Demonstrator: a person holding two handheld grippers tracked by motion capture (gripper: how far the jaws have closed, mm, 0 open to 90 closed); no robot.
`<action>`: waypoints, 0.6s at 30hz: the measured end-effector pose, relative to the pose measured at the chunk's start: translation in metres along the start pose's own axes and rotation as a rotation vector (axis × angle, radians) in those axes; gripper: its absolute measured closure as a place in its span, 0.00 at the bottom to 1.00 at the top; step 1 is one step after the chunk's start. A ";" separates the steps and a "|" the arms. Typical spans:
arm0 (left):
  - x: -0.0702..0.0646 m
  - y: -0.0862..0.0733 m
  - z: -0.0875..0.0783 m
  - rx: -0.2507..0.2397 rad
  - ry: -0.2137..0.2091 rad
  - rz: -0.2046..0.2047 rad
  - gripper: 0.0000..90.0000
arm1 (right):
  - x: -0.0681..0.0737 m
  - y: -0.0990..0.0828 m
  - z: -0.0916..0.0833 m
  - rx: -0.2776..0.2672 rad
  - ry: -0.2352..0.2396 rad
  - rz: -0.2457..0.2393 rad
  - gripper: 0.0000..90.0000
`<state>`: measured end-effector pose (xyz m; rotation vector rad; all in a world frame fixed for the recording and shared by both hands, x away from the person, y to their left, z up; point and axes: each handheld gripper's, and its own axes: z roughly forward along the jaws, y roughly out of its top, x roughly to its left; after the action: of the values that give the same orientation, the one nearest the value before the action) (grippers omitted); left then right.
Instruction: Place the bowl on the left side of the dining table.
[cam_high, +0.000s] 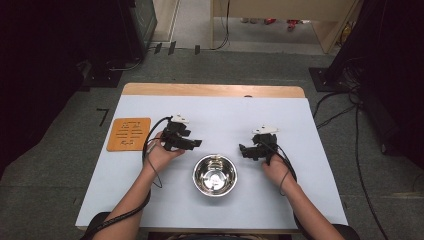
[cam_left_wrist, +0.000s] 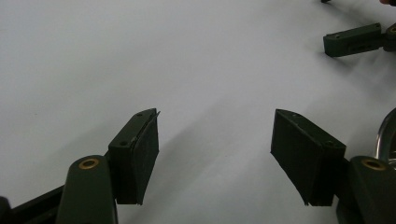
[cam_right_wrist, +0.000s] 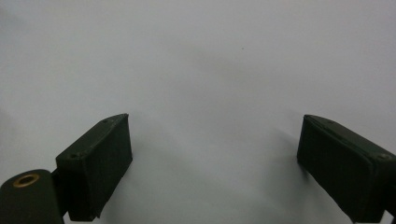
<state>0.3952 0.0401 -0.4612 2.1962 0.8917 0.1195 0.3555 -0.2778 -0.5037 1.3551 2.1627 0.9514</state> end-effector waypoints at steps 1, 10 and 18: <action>0.000 0.000 0.000 0.005 -0.002 -0.004 0.38 | 0.000 0.000 0.000 0.000 0.000 0.000 0.11; -0.002 0.002 -0.007 -0.006 -0.017 0.008 0.40 | 0.000 0.000 0.000 0.000 0.000 0.000 0.11; -0.004 0.003 -0.013 -0.015 -0.043 0.011 0.43 | 0.000 0.000 0.000 0.000 0.000 0.000 0.11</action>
<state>0.3895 0.0440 -0.4491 2.1817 0.8524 0.0830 0.3555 -0.2778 -0.5038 1.3544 2.1625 0.9516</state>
